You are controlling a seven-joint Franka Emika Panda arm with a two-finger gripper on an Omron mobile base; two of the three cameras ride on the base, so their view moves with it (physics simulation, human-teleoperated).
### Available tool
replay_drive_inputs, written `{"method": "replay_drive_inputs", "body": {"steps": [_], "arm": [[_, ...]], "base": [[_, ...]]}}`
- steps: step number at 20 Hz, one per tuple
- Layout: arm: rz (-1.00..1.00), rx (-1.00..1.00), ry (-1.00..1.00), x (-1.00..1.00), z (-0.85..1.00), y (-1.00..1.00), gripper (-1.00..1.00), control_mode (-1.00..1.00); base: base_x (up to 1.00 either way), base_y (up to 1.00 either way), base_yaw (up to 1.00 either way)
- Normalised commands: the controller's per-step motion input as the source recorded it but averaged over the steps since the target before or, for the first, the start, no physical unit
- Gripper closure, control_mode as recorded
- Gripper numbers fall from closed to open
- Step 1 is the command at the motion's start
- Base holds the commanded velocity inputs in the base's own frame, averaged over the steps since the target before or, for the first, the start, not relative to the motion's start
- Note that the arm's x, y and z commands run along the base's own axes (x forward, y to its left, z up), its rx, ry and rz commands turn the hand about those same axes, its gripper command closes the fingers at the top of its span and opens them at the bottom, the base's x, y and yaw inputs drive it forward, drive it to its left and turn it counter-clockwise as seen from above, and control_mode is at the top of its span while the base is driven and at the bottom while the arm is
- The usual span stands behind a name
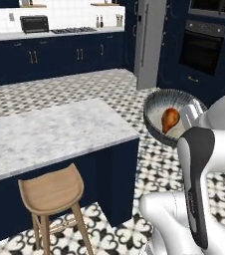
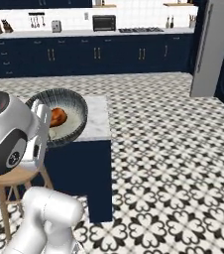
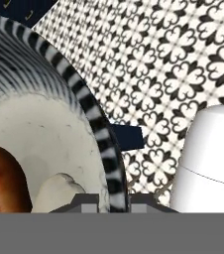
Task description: Pick the chicken drumstick and garlic from their plates and place them in the bowl. Then put the bowl in the fridge.
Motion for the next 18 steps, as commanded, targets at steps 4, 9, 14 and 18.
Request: {"method": "replay_drive_inputs", "body": {"steps": [4,9,14,18], "arm": [[0.00,0.00,0.00,0.00,0.00,0.00,1.00,1.00],[0.00,0.00,0.00,0.00,0.00,0.00,1.00,1.00],[0.00,0.00,0.00,0.00,0.00,0.00,1.00,1.00],[0.00,0.00,0.00,0.00,0.00,0.00,1.00,1.00]], "base": [[0.01,-1.00,-0.10],[0.12,-1.00,-0.07],[0.67,-1.00,0.00],[0.78,-1.00,0.27]]}}
